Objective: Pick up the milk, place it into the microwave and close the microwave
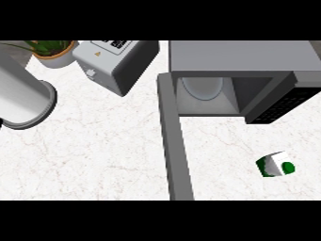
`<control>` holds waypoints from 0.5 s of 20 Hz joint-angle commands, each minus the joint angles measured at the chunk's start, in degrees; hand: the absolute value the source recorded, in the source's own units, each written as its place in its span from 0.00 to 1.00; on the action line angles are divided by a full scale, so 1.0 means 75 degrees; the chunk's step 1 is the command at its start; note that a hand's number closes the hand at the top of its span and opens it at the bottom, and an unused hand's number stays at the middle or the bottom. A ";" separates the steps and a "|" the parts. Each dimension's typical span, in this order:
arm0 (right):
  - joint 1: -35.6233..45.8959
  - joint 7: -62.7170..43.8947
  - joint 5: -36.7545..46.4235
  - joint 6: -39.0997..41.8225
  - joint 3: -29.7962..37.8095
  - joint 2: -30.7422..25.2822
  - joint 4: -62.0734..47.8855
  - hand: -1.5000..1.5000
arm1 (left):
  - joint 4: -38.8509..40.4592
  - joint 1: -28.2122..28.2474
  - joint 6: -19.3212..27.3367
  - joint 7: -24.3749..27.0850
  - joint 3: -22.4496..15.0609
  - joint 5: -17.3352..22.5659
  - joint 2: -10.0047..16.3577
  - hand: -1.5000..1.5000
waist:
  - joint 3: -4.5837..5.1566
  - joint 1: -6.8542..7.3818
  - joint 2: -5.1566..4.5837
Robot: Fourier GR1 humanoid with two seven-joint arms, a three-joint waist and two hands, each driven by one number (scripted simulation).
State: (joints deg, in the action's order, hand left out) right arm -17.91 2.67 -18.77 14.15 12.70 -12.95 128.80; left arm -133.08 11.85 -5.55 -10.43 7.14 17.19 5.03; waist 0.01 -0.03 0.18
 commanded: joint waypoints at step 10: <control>0.0216 0.0370 0.1060 0.0046 0.0472 0.0250 -0.1368 0.00 | -0.1644 0.2169 -0.1066 -0.0052 0.0938 0.1573 -0.0152 0.00 | -0.0002 0.0168 -0.0002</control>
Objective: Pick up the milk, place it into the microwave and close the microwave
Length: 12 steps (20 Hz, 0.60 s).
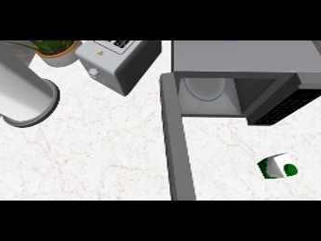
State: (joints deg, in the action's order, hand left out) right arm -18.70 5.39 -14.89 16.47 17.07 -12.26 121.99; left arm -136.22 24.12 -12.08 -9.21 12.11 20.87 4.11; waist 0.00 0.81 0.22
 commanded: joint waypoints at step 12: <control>0.0441 0.2289 0.1668 -0.0173 0.0506 0.0156 -0.3992 0.00 | -0.1144 0.1224 -0.0954 0.0340 0.0680 0.1453 -0.0264 0.00 | -0.0011 0.0087 -0.0004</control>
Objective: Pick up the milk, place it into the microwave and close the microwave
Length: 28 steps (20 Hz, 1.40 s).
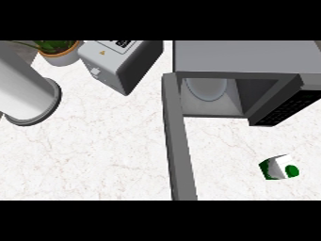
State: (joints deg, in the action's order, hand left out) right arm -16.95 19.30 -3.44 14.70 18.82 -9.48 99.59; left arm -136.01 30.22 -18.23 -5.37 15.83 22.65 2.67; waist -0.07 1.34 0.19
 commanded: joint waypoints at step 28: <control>0.3214 0.5551 0.2092 -0.0830 0.0516 -0.0917 -0.9385 0.00 | -0.0653 0.1720 -0.1542 0.0727 0.1232 0.2338 0.0023 0.00 | -0.0029 0.0103 -0.0043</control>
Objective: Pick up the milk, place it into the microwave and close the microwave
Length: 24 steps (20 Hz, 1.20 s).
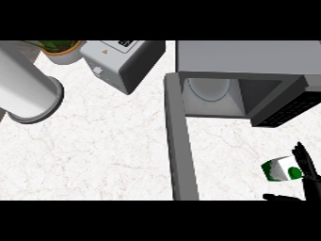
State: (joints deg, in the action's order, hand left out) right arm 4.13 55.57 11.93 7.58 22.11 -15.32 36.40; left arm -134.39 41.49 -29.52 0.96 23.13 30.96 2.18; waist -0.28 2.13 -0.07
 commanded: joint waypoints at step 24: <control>0.2243 0.1206 0.0063 0.0207 -0.0506 0.0939 -0.2036 1.00 | -0.0472 0.0423 -0.0310 0.0252 0.0088 0.1327 0.0100 0.00 | 0.0005 -0.0024 -0.0026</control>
State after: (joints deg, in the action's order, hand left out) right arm 18.35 58.95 11.64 9.11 19.76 -12.62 21.75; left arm -133.40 44.68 -32.45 3.69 24.27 35.75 3.40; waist -0.27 2.02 -0.24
